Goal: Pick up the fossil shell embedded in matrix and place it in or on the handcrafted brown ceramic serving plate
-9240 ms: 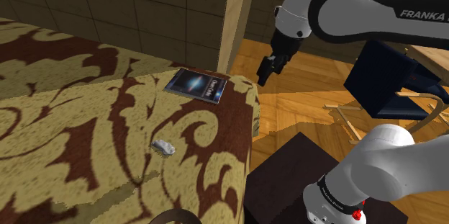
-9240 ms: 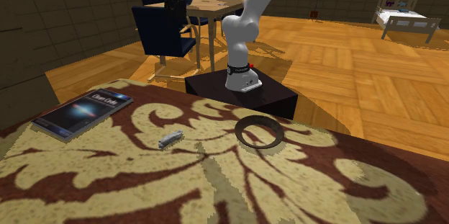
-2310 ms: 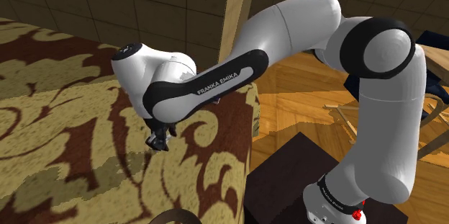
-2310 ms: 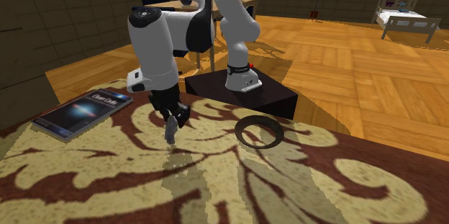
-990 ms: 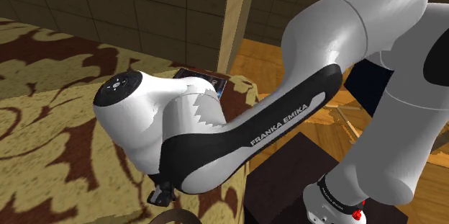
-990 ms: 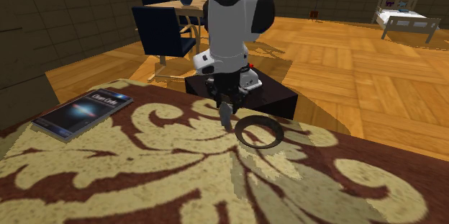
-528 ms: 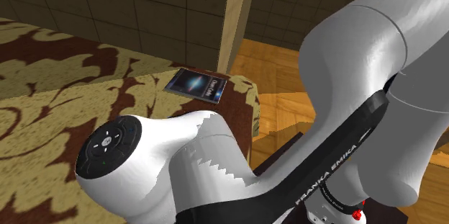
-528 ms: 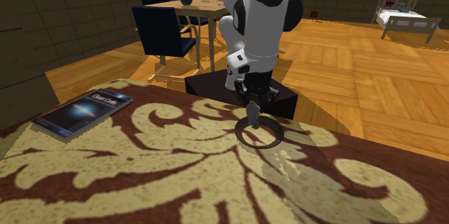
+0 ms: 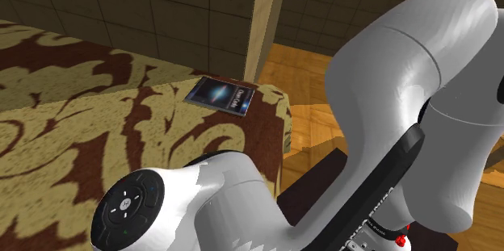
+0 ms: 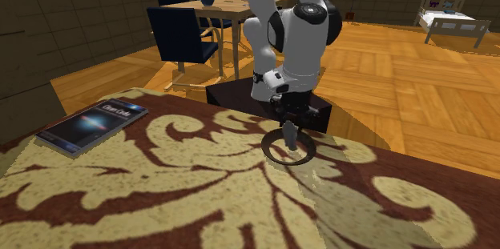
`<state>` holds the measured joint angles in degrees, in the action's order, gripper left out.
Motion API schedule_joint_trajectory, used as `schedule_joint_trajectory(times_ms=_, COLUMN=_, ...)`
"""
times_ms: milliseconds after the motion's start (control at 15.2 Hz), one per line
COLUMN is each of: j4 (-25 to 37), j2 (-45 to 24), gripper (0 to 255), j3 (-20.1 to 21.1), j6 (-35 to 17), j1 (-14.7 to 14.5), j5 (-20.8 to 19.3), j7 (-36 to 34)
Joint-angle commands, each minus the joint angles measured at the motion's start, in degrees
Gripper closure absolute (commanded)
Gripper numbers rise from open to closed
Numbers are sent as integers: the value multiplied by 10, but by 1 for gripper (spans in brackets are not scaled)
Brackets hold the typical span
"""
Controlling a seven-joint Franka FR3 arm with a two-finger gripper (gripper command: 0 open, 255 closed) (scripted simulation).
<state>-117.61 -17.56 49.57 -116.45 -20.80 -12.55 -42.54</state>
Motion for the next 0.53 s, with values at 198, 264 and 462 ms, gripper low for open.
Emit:
schedule_joint_trajectory(times_ms=198, j4=-10, j2=-29, gripper=255, j3=-14, j6=-30, j1=-12, j5=-26, j7=-16)
schedule_joint_trajectory(times_ms=264, j4=-12, j2=-35, gripper=255, j3=-17, j6=-36, j1=-15, j5=-31, j7=-19)
schedule_joint_trajectory(times_ms=462, j4=-14, j2=-41, gripper=255, j3=-20, j6=-42, j1=-18, j5=-37, j7=-23)
